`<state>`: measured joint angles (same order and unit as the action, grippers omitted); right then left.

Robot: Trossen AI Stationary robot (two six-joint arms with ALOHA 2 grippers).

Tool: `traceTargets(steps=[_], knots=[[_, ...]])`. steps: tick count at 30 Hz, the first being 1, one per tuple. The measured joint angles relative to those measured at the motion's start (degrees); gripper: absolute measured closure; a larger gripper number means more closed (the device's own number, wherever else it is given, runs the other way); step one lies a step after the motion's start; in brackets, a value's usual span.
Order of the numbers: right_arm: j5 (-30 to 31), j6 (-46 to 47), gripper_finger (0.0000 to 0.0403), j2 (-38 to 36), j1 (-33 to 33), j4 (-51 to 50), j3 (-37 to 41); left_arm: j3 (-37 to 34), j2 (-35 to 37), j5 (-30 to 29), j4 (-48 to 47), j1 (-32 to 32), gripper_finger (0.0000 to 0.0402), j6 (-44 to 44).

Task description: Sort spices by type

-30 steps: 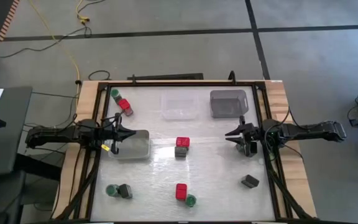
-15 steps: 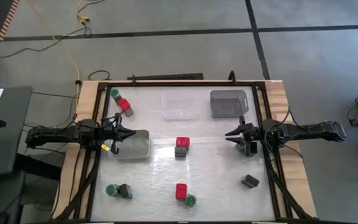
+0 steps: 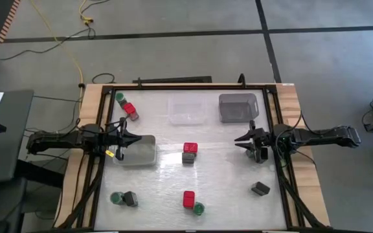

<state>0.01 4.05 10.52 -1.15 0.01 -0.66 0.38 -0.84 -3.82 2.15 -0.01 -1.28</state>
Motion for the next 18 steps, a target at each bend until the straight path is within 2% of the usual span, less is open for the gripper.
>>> traceTargets(steps=[18], knots=[[0.0, 0.0, 0.0287, 0.0, 0.0, 1.6, 0.1, 0.0, 0.0, 0.0, 0.0, 0.0, 0.0401, 0.0]])
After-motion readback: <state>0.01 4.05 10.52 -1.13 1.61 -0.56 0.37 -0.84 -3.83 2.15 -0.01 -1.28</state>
